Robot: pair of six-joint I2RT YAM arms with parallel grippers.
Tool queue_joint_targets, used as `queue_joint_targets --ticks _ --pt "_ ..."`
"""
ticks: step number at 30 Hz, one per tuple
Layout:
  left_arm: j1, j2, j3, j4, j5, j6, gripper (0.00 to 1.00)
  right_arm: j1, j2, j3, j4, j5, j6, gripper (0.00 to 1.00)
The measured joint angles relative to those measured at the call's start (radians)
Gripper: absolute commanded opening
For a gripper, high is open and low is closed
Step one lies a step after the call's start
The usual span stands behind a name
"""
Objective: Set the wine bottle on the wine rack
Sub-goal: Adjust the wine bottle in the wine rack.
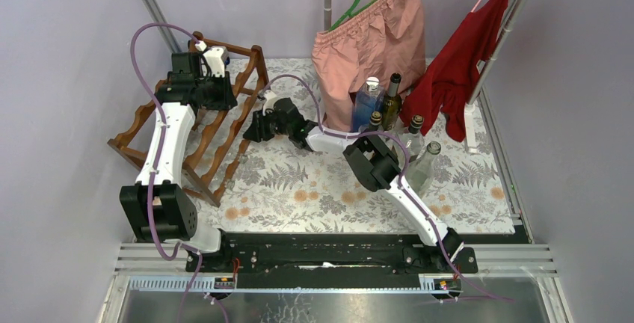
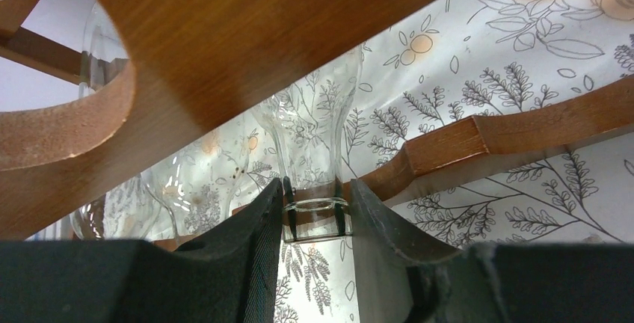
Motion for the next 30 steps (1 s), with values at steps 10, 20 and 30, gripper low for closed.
queue_joint_targets --ticks 10,20,30 --pt "0.000 0.000 0.000 0.000 0.000 0.000 0.09 0.000 -0.019 -0.054 0.053 0.002 -0.041 0.42" --pt "0.000 0.000 0.000 0.000 0.000 0.000 0.15 0.000 -0.036 -0.054 0.037 -0.011 -0.079 0.72" --pt "0.000 -0.002 -0.003 0.002 -0.006 -0.054 0.44 0.000 -0.079 -0.090 -0.024 -0.017 -0.151 0.97"
